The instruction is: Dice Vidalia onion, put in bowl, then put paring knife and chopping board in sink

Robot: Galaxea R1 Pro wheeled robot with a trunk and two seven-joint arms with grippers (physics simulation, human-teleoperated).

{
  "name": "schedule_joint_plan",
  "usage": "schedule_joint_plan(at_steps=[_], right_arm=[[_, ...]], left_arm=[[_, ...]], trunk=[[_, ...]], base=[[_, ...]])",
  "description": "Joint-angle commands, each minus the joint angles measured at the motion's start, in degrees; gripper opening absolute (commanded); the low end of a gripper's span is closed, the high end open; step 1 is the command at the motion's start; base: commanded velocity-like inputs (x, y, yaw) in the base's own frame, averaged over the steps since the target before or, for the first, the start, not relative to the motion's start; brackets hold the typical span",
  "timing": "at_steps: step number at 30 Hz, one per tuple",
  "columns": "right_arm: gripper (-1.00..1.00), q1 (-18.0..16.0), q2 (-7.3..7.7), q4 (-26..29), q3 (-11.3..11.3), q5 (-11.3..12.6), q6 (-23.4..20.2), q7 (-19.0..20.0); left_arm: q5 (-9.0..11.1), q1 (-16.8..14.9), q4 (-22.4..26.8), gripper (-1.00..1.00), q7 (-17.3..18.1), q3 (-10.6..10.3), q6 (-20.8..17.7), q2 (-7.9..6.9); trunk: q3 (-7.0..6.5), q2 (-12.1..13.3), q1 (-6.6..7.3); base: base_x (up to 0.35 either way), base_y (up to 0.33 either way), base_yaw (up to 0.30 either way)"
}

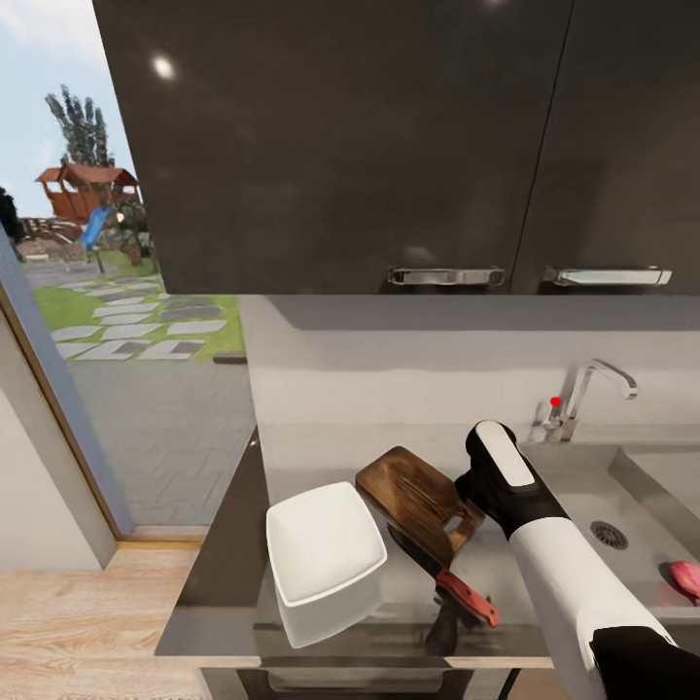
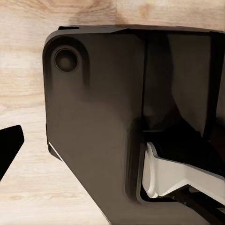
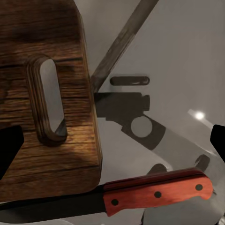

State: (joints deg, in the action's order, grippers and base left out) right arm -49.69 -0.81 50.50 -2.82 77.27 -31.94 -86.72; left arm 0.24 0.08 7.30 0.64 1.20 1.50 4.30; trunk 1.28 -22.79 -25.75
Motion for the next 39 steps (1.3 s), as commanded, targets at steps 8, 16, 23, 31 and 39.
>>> schedule_joint_plan(at_steps=[8,16,23,31,39], right_arm=[[1.0,-0.1,0.02,0.0,-0.1,0.3,-0.6,-0.4],[1.0,-0.1,0.02,0.0,-0.2,0.3,-0.6,-0.4],[1.0,-0.1,0.02,0.0,-0.1,0.3,-0.6,-0.4],[1.0,-0.1,0.02,0.0,-0.1,0.3,-0.7,-0.4],[1.0,-0.1,0.02,0.1,-0.1,0.3,-0.7,-0.4]], left_arm=[[0.0,0.0,0.1,1.0,0.1,0.1,0.1,0.01],[0.0,0.0,0.1,1.0,0.1,0.1,0.1,0.01],[0.0,0.0,0.1,1.0,0.1,0.1,0.1,0.01],[0.0,0.0,0.1,1.0,0.1,0.1,0.1,0.01],[0.0,0.0,0.1,1.0,0.1,0.1,0.1,0.01]], trunk=[[0.84,-0.1,-0.04],[1.57,-0.1,-0.04],[2.14,-0.1,-0.04],[2.55,-0.1,-0.04],[2.69,-0.1,-0.04]], base=[[0.0,0.0,0.0],[0.0,0.0,0.0],[0.0,0.0,0.0],[0.0,0.0,0.0],[0.055,0.0,0.0]])
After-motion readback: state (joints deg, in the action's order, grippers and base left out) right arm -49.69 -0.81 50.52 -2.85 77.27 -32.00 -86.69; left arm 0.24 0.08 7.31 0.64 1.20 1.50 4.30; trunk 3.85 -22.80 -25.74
